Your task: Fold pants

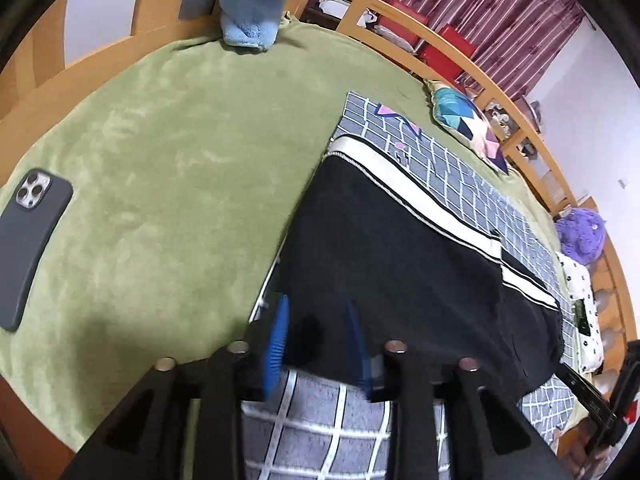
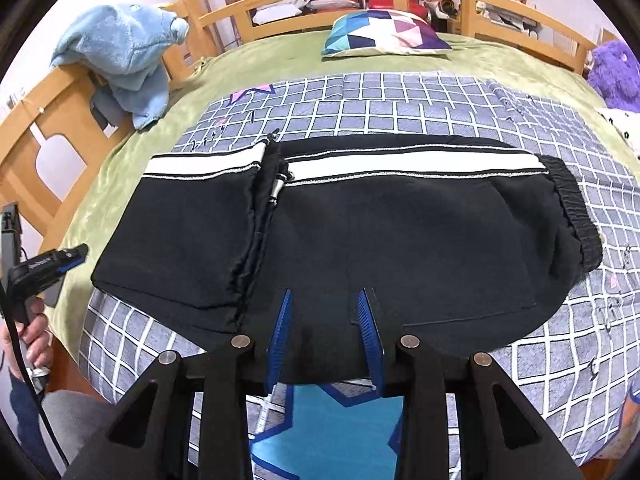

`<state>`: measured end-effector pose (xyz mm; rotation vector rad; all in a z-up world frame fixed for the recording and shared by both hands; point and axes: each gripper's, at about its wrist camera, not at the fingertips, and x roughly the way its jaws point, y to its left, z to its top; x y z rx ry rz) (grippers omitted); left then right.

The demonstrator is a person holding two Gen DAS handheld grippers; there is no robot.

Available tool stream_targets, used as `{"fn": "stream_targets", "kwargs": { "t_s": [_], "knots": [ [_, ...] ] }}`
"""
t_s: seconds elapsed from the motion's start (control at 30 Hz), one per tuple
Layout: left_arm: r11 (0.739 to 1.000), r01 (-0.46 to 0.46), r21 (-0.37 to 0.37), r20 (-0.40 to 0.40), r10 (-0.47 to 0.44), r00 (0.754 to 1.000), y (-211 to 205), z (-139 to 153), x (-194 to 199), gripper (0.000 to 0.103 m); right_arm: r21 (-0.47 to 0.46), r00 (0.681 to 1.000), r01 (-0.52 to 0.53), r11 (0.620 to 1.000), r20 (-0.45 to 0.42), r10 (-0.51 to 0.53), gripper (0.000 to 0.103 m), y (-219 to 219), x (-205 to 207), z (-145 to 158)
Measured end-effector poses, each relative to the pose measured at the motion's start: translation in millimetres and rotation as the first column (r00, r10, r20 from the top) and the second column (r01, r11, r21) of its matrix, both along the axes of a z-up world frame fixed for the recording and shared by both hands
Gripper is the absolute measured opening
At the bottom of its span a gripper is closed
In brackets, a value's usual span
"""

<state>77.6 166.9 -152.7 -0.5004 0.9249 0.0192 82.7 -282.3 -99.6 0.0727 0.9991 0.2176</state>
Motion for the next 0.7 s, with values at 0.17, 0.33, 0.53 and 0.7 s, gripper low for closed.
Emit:
{"fn": "stream_targets", "kwargs": {
  "t_s": [0.17, 0.33, 0.53, 0.7],
  "knots": [
    [0.999, 0.021, -0.037, -0.013, -0.022, 1.000, -2, -19, -15, 0.048, -0.043, 0.999, -0.022, 0.999, 0.024, 0.023, 0.034, 1, -3, -1],
    [0.983, -0.017, -0.183, -0.047, 0.008, 0.999, 11, -55, -20, 0.048, -0.061, 1.000, -0.011, 0.998, 0.016, 0.012, 0.034, -1, -4, -4],
    [0.940, 0.000, -0.342, 0.031, 0.012, 0.999, 23, -75, -12, 0.058, -0.103, 1.000, 0.017, 0.995, 0.007, -0.017, 0.034, -5, -1, -9],
    [0.909, -0.032, -0.416, 0.051, 0.059, 0.997, 26, -82, 6, 0.061, -0.092, 0.998, 0.049, 0.994, -0.027, -0.052, 0.034, -14, 5, -15]
  ]
}}
